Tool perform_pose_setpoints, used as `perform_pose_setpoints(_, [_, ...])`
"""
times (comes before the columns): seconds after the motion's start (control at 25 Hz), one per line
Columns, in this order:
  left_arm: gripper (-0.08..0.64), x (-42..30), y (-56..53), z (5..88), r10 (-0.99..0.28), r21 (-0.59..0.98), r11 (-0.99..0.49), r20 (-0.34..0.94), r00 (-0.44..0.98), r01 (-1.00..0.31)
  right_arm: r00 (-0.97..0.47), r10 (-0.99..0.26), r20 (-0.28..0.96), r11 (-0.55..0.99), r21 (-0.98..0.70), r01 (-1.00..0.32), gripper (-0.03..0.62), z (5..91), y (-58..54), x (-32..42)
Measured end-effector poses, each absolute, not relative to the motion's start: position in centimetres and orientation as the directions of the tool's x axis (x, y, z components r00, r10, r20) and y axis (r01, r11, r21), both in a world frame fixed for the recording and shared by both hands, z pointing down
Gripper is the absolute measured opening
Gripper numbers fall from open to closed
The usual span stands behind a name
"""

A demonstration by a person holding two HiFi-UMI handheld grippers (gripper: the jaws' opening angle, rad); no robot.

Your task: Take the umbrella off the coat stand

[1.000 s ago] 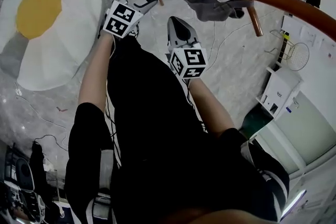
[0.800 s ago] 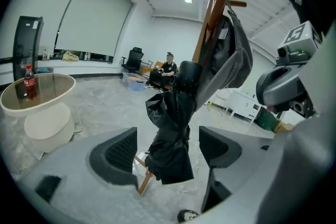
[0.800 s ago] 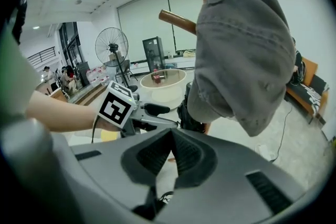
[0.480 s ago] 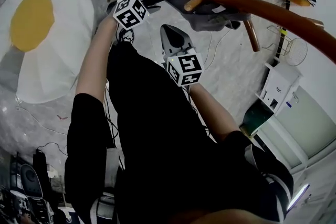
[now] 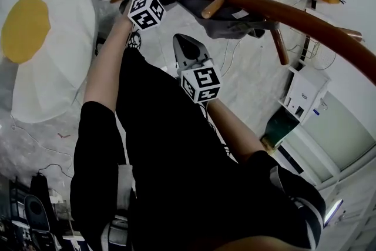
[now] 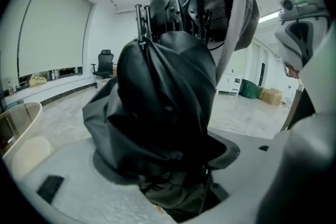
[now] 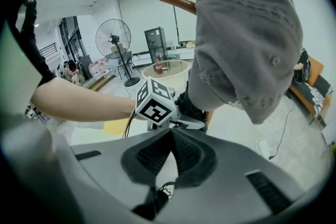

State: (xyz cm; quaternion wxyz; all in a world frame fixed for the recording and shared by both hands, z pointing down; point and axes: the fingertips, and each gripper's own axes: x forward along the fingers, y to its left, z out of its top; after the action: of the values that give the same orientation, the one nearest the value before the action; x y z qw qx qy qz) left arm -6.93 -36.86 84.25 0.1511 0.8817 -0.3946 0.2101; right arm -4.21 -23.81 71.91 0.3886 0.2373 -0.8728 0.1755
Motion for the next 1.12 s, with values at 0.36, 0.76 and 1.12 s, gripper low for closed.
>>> perform_pose_setpoints(0.36, [0.301, -6.9, -35.6, 82.2, -0.677, 0.099, -0.610, 0.449, 0.583, -0.786, -0.580, -0.310, 0.753, 0.794, -0.130, -0.593, 0.005, 70.6, -23.9, -4.8])
perform_pose_setpoints(0.76, [0.293, -8.7, -34.1, 79.9, -0.637, 0.104, -0.626, 0.503, 0.583, -0.773, -0.581, -0.335, 0.742, 0.760, -0.152, -0.632, 0.005, 68.1, -23.6, -6.2])
perform_pose_setpoints(1.12, [0.290, -9.7, -32.1, 78.5, -0.579, 0.099, -0.670, 0.550, 0.602, -0.736, -0.558, -0.400, 0.727, 0.682, -0.170, -0.711, 0.005, 67.2, -23.0, -6.8])
